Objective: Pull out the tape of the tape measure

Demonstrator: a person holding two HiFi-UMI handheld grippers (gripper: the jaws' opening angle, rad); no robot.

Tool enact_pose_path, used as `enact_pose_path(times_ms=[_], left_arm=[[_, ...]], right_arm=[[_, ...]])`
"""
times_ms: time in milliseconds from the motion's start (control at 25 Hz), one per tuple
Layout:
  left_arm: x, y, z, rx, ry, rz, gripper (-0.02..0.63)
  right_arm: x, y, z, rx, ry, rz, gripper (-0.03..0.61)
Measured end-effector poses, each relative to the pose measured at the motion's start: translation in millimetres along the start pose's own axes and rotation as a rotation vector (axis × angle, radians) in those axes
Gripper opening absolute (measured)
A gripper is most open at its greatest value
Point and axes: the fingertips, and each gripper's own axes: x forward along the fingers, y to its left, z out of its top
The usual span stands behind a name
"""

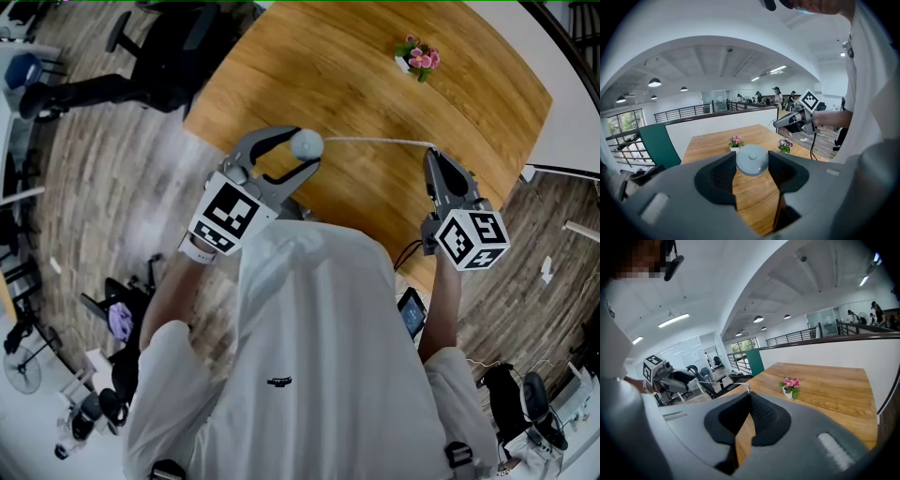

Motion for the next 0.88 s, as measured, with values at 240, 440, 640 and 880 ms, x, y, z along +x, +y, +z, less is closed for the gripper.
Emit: enact_pose_path(times_ms=[240,440,640,880], left_arm=[[1.8,1.8,-3.0,-0.002,0.005,0.004,0.235],[0.4,8.0,-6.6,-0.013,0.012,0.029,0.235],[-7.3,17.0,-9.5,-0.041,0.005,0.047,0.235],[-13.7,29.9,-22.4,-0.089,0.015,0.083,0.235]], right_arm=[[-4.7,-12.4,1.2,-0.022,0.003,-0.046,0.005],[-12.1,-32.5,4.6,-0.011,-0.009,-0.127,0.005],[-24.8,-53.5,8.0,0.001,-0.024,-0.172,0.005],[-36.2,-76.1,12.2,0.022,-0.048,-0.240,0.005]])
